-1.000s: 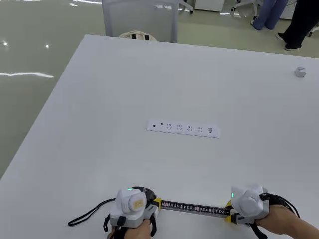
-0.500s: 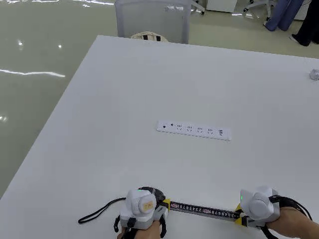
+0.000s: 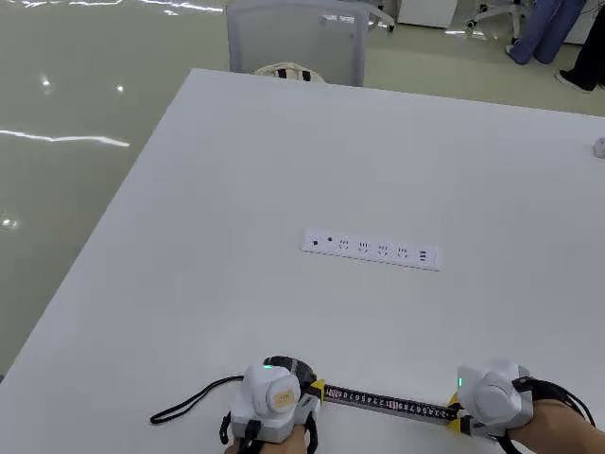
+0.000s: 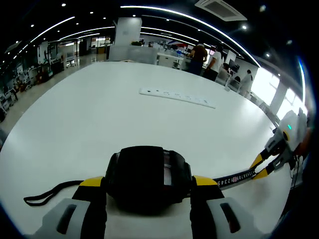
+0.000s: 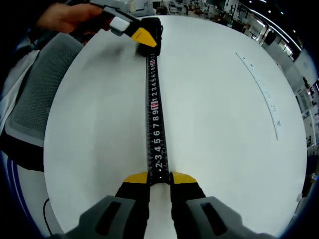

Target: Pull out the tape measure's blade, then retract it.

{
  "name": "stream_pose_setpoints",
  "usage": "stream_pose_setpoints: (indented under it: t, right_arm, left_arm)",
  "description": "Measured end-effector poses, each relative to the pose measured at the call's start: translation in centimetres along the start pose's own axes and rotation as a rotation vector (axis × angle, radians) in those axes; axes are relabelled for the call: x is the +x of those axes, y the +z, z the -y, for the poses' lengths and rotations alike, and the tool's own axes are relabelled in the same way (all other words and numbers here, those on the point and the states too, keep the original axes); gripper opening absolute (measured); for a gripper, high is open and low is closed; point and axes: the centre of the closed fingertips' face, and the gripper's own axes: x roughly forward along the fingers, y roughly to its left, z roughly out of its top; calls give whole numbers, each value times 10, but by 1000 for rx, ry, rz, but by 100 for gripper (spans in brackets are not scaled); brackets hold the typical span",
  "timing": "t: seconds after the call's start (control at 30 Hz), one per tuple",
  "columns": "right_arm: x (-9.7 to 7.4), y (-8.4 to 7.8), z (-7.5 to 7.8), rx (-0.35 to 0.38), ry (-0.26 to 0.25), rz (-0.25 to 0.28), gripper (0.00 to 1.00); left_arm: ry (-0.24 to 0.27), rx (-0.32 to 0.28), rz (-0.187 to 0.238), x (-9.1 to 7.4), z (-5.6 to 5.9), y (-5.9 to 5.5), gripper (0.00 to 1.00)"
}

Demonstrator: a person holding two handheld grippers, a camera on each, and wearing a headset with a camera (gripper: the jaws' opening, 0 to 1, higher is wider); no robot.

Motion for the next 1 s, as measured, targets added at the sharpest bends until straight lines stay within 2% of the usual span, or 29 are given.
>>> stream_pose_setpoints:
  t: [0.6,0.67,1.0]
  right_arm:
    - [1,2,0,-10,-27,19,14]
    - [2,9,0,-11,-28,26,14]
    - [4,15,1,-23,-33,30,14]
  left_arm:
    - [-11,20,36,0,0,0,62]
    - [-15,18,40,0,0,1,62]
    - [-19,18,39,-1,0,1,62]
